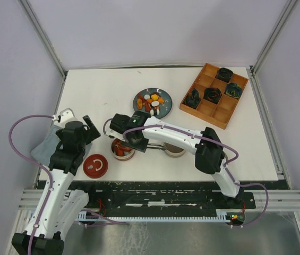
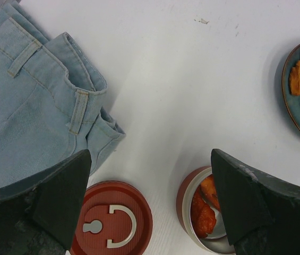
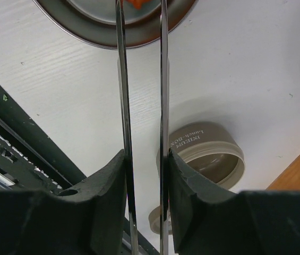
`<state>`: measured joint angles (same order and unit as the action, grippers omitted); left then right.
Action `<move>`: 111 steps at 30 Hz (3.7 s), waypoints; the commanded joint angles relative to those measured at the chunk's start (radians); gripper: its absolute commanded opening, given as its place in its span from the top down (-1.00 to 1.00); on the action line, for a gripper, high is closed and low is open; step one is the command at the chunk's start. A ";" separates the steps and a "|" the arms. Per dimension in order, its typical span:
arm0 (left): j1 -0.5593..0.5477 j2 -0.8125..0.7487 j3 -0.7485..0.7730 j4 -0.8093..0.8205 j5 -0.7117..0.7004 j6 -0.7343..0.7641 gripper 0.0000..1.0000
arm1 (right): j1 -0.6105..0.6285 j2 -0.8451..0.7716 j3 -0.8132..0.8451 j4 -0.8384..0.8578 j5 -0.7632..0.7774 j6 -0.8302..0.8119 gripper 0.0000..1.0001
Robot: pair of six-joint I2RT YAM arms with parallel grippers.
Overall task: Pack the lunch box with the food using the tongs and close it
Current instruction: Place the fake food in the packing box, then pick up the fake food from the plate.
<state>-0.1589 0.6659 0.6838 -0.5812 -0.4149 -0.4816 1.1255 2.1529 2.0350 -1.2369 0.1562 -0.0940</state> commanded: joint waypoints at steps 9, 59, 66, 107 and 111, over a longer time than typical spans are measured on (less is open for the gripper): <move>0.004 -0.002 0.008 0.034 0.001 -0.007 -0.99 | 0.005 -0.040 0.080 -0.053 -0.093 -0.040 0.18; 0.002 0.008 0.008 0.035 0.012 -0.005 -0.99 | 0.067 -0.122 0.090 0.038 0.085 0.000 0.05; 0.003 0.004 0.011 0.032 0.006 -0.006 -0.99 | -0.011 -0.235 -0.003 0.111 0.089 0.070 0.05; 0.004 -0.012 0.004 0.041 0.023 -0.004 -0.99 | -0.398 0.144 0.386 0.070 -0.072 0.471 -0.03; 0.004 -0.008 0.006 0.041 0.024 -0.003 -0.99 | -0.398 0.173 0.396 0.079 -0.068 0.471 -0.04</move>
<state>-0.1589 0.6609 0.6838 -0.5808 -0.4000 -0.4816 0.7303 2.3154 2.3695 -1.1679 0.0826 0.3519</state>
